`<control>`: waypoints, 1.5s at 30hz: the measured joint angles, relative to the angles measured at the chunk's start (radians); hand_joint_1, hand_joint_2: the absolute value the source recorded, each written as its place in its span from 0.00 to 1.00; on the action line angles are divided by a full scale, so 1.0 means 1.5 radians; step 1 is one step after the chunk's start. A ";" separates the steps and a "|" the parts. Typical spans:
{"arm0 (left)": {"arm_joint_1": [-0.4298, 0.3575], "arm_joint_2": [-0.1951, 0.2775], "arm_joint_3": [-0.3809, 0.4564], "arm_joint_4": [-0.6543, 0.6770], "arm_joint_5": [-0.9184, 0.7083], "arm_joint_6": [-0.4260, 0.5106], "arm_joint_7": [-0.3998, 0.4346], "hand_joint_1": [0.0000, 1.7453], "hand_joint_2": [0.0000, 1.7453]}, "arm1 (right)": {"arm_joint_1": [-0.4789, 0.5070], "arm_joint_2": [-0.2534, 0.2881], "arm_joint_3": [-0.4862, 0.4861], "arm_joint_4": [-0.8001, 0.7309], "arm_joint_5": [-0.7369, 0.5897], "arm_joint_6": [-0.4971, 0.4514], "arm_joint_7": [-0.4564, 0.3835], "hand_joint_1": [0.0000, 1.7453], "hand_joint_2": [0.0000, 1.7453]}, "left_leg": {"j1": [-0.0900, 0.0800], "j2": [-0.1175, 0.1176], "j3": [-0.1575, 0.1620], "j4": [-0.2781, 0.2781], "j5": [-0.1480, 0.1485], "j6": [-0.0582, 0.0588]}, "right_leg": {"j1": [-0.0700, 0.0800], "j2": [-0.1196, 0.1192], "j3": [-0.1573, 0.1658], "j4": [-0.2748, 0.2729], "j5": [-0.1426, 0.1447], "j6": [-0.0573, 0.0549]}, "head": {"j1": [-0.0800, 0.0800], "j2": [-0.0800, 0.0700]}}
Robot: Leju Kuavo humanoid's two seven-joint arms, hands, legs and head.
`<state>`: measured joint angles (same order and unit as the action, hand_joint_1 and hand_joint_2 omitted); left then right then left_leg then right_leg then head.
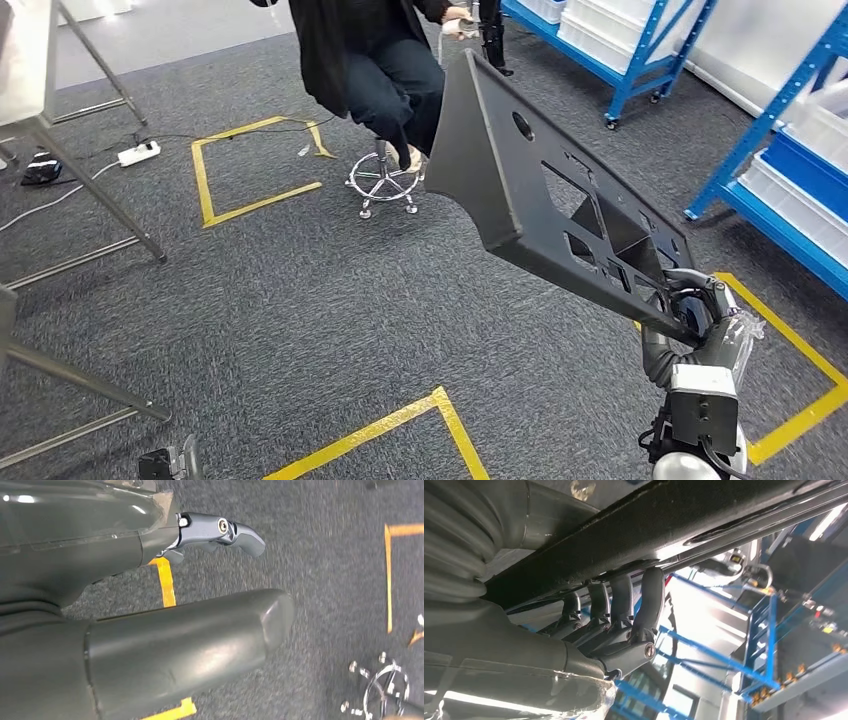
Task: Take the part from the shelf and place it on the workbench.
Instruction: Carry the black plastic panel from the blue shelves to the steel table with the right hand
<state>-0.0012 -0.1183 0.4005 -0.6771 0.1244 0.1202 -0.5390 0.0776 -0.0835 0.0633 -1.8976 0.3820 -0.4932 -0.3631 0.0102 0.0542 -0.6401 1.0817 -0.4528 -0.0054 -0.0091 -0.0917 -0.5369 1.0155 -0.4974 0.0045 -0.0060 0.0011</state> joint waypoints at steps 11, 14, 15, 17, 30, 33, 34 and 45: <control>0.000 -0.002 0.004 -0.009 -0.007 -0.005 0.008 0.00 0.00 | 0.003 -0.002 -0.002 -0.001 0.002 0.002 0.002 1.00 1.00 | -0.007 -0.062 0.029 -0.057 0.021 0.038 | 0.000 0.058 -0.085 0.188 -0.080 0.015 | 0.008 0.000; 0.002 -0.003 0.005 -0.009 -0.007 -0.007 0.010 0.00 0.00 | 0.003 -0.002 -0.003 -0.001 -0.001 0.007 0.002 1.00 1.00 | -0.006 -0.094 0.030 -0.054 0.021 0.036 | -0.004 0.072 -0.055 0.104 -0.031 0.034 | 0.009 0.000; 0.002 -0.004 0.005 -0.009 -0.007 -0.008 0.010 0.00 0.00 | 0.002 -0.003 -0.003 -0.001 -0.002 0.008 0.001 1.00 1.00 | -0.006 -0.104 0.030 -0.052 0.020 0.034 | -0.005 0.085 -0.035 0.057 -0.012 0.037 | 0.009 0.000; 0.002 -0.004 0.006 -0.010 -0.008 -0.008 0.011 0.00 0.00 | 0.000 -0.003 -0.003 0.000 -0.003 0.009 0.000 1.00 1.00 | -0.007 -0.120 0.025 -0.048 0.020 0.027 | -0.007 0.101 -0.013 0.005 0.008 0.032 | 0.009 0.000; 0.008 -0.006 0.016 -0.015 -0.010 -0.007 0.011 0.00 0.00 | -0.004 -0.003 -0.003 0.000 -0.004 0.009 -0.002 1.00 1.00 | -0.006 -0.010 -0.013 0.026 -0.011 0.007 | -0.001 -0.001 -0.008 -0.001 0.009 0.000 | 0.002 0.000; 0.006 -0.006 0.017 -0.018 -0.010 -0.007 0.011 0.00 0.00 | -0.005 -0.003 -0.003 0.000 -0.004 0.009 -0.002 1.00 1.00 | -0.015 0.010 0.025 -0.042 0.004 0.018 | 0.006 -0.020 -0.005 -0.001 0.005 0.007 | 0.003 0.000; 0.006 -0.006 0.017 -0.019 -0.010 -0.007 0.011 0.00 0.00 | -0.005 -0.003 -0.003 0.000 -0.004 0.009 -0.003 1.00 1.00 | -0.016 0.001 0.025 -0.044 0.006 0.022 | 0.006 -0.028 -0.003 -0.002 0.004 0.010 | 0.003 0.000; 0.006 -0.009 0.019 -0.021 -0.009 -0.011 0.013 0.00 0.00 | 0.002 -0.005 -0.003 0.000 -0.003 0.008 -0.002 1.00 1.00 | -0.006 -0.103 0.033 -0.053 0.017 0.037 | -0.007 0.077 -0.051 0.082 -0.017 0.036 | 0.011 0.000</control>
<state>0.0081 -0.1314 0.4287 -0.7091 0.1102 0.1036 -0.5199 0.0813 -0.0909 0.0589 -1.8971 0.3773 -0.4809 -0.3654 0.0017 -0.1001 -0.5904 1.0021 -0.4267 0.0503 -0.0200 0.0235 -0.6131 1.1389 -0.5234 0.0584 0.0112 0.0011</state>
